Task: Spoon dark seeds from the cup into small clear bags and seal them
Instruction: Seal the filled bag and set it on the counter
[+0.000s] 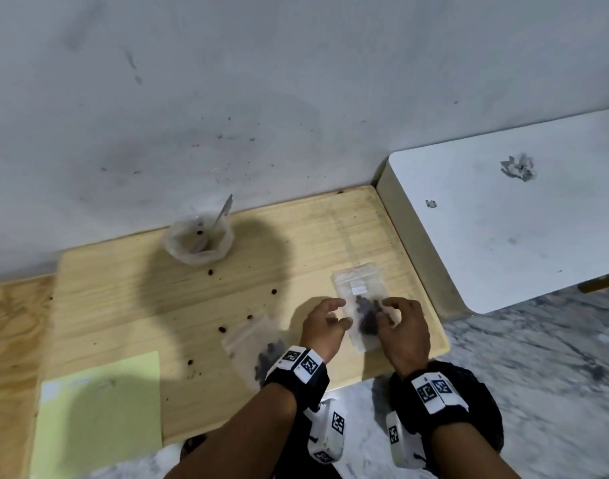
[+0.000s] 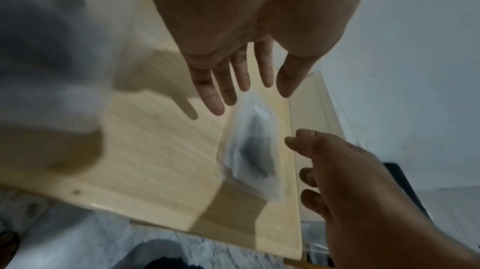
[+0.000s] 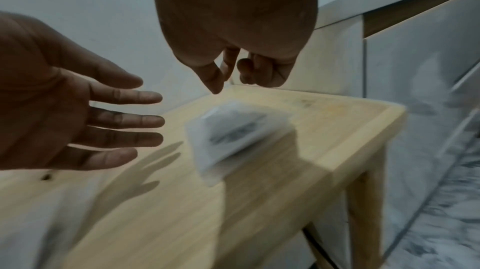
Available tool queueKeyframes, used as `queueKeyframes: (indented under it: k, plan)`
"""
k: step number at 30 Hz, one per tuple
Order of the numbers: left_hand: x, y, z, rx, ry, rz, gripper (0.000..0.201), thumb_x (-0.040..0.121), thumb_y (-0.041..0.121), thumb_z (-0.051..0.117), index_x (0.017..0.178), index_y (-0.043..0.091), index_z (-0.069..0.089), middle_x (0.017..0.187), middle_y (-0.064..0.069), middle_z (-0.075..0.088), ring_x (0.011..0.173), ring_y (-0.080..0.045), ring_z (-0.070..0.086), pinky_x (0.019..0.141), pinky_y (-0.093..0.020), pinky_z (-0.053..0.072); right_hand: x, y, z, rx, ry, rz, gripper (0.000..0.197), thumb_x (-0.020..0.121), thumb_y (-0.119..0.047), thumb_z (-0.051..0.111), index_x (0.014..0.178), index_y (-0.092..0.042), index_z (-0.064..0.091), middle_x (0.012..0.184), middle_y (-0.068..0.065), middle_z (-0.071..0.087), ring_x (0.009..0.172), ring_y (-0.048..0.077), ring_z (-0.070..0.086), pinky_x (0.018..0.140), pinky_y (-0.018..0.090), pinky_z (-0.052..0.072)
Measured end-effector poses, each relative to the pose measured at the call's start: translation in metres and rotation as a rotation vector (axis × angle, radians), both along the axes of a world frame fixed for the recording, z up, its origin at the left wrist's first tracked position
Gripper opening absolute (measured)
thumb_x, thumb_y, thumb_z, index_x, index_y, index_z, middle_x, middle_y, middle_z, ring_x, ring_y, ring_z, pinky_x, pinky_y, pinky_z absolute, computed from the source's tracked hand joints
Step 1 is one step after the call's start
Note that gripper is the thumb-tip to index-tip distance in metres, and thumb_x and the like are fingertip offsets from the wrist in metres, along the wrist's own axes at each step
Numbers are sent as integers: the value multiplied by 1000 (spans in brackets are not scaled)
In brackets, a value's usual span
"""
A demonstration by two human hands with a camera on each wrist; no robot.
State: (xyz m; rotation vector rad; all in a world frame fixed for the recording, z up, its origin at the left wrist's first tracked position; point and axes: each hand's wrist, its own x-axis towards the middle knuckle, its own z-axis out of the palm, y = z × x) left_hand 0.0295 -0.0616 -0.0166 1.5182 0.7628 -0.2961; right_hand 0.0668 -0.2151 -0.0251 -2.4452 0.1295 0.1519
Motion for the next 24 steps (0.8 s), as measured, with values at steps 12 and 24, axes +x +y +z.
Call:
queueKeyframes:
  k: [12, 24]
  plan:
    - [-111, 106, -13, 390, 338, 331, 12, 81, 28, 68, 89, 25, 60, 108, -4, 50, 98, -32, 59, 85, -33, 47, -84, 109, -10, -141, 426, 549, 67, 71, -62, 74, 126, -31, 51, 123, -8, 51, 108, 18, 61, 85, 34, 50]
    - [-143, 107, -19, 214, 242, 323, 16, 83, 17, 68, 98, 15, 73, 111, -4, 70, 107, -25, 63, 95, -30, 47, -107, 119, -2, -146, 224, 423, 28, 88, -40, 64, 112, -30, 55, 110, -7, 65, 93, 25, 66, 70, 31, 47]
